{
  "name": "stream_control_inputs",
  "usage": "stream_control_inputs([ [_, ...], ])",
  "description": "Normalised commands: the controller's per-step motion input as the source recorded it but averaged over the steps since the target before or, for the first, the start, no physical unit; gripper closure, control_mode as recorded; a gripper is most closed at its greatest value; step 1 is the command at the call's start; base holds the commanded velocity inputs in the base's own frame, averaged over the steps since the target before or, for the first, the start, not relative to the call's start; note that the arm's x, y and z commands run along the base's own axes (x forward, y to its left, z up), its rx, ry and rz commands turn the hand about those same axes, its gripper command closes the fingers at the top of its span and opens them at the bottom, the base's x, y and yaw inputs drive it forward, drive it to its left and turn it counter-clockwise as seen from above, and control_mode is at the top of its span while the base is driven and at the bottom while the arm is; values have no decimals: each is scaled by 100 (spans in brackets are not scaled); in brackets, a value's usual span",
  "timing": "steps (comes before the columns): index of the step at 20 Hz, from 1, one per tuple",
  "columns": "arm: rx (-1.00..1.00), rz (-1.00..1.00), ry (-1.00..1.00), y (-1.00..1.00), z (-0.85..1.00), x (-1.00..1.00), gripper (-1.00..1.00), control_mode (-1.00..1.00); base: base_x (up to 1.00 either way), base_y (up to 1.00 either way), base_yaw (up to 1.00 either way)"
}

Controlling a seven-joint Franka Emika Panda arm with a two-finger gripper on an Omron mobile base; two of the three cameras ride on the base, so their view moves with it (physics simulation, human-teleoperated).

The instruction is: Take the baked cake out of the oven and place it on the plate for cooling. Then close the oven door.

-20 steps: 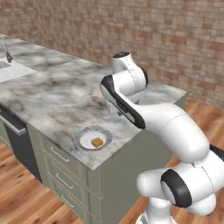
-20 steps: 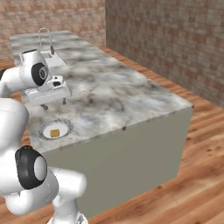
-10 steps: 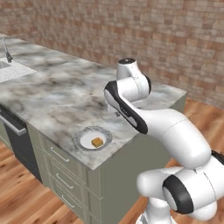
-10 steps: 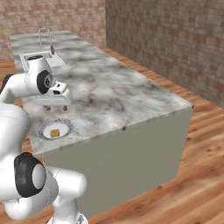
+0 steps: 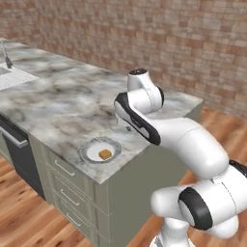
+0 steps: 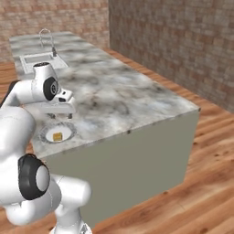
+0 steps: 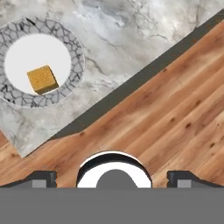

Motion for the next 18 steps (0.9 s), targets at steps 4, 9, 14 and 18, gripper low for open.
stream_control_inputs([
  [4, 0, 0, 0, 0, 0, 0, -100, 100, -100, -50, -31],
  [9, 0, 0, 0, 0, 0, 0, -100, 100, -59, -68, -49],
  [14, 0, 0, 0, 0, 0, 0, -100, 100, 8, -95, -43],
  [18, 0, 0, 0, 0, 0, 0, -100, 100, 25, -78, -44],
])
